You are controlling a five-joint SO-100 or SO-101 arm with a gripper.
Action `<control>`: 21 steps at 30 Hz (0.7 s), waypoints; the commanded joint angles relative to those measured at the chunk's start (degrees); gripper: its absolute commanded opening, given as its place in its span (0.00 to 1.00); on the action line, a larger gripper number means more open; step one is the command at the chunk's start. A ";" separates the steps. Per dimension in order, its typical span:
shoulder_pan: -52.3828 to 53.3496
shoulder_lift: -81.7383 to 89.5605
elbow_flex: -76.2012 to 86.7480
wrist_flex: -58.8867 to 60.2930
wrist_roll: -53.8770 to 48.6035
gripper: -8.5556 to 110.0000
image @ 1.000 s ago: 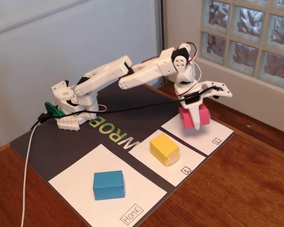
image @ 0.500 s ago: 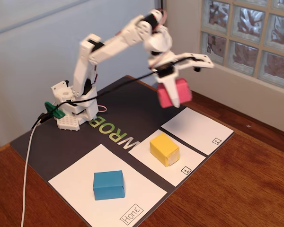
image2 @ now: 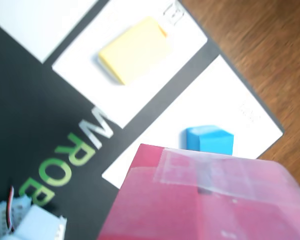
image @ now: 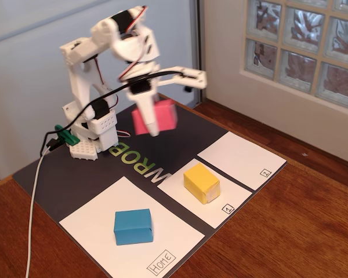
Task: Move box red to home
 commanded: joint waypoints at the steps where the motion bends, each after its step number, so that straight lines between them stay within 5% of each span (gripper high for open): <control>1: 3.96 5.89 5.80 9.40 -4.48 0.07; 13: 14.77 17.67 38.67 -2.64 -14.24 0.10; 21: 15.03 11.95 40.87 -11.34 -22.15 0.07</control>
